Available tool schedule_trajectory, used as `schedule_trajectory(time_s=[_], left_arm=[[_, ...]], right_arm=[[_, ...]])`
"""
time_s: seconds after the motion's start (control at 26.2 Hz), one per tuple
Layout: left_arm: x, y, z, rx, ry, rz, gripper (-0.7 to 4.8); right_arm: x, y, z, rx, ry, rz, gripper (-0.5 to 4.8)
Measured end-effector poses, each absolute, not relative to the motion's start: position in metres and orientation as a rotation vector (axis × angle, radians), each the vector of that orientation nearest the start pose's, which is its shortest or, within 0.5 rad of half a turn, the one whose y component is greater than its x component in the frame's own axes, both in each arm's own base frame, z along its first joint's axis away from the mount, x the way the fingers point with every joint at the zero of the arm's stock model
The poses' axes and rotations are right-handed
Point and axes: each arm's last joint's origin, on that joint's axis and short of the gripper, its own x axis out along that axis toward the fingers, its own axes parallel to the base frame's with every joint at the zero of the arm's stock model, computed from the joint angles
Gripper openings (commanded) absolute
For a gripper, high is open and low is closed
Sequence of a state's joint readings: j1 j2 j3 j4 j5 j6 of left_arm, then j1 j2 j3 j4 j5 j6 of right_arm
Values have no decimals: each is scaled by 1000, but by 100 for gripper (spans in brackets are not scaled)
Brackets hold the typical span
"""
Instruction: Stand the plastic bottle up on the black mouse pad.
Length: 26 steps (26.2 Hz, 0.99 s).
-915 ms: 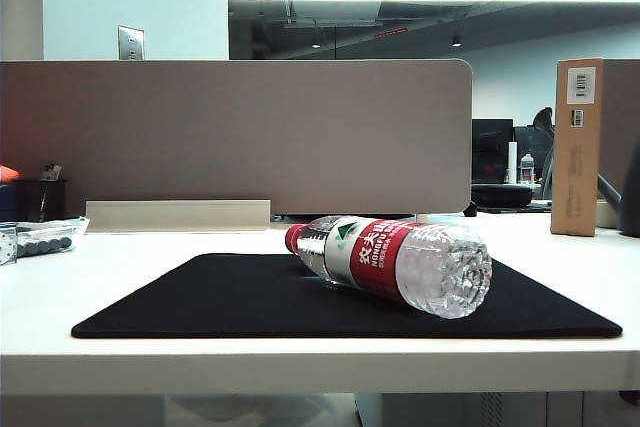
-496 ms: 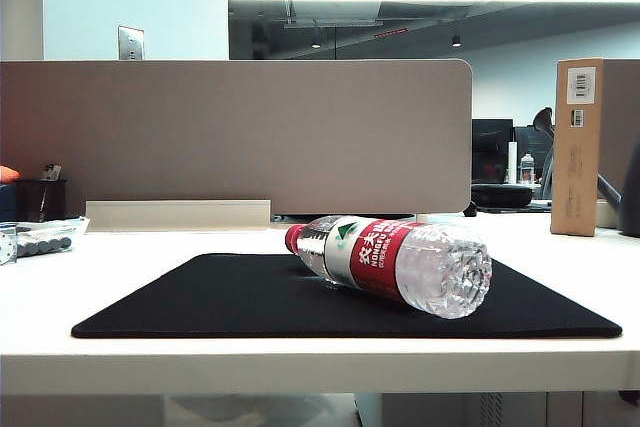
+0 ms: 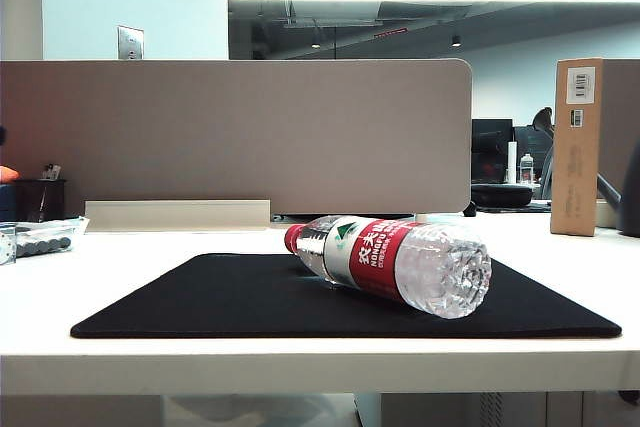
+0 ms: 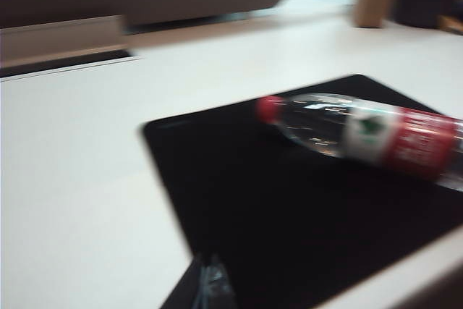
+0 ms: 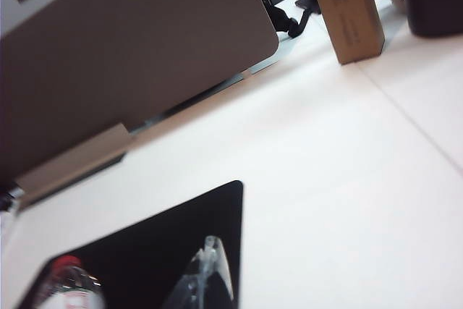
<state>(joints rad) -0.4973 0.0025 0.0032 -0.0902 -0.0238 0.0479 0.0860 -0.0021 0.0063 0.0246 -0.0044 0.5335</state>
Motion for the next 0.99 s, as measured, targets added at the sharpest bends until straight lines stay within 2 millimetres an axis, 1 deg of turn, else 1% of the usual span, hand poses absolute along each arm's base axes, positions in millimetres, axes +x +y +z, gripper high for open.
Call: schedule_trajectory(time_s=[0.23,0.38,0.5,0.53,0.57,0.65,0.72,0.8,0.84,0.88,0.92,0.99], left_arm=[[78,-58,156,76,71,-625,-4],[75,-62,156,79,70,-679,-4],[76,-63,154,88,96,-675,-4],[77,-63,152,95,114,-672,-4],[78,-64,150,103,135,-673,-4],[78,-65,149,110,154,-673,-4],[79,-65,148,115,166,-673,-4],[79,-65,148,115,167,-673,-4],[79,-65,148,115,166,-673,-4],[79,-65,148,115,166,-673,-4],[79,-65,148,115,166,-672,-4],[79,-65,148,115,166,-672,-4]], right_arm=[[96,13,170,677,37,255,-4],[95,15,170,744,74,341,-4],[94,16,175,808,87,362,-4],[93,16,181,817,73,368,-4],[89,15,198,818,12,391,-5],[83,15,217,805,-47,414,-5],[79,14,237,762,-85,424,-5],[78,14,254,703,-81,414,-5],[79,14,263,670,-69,404,-4],[83,15,274,608,-32,394,12],[94,17,289,535,31,399,32],[109,19,303,474,99,424,89]])
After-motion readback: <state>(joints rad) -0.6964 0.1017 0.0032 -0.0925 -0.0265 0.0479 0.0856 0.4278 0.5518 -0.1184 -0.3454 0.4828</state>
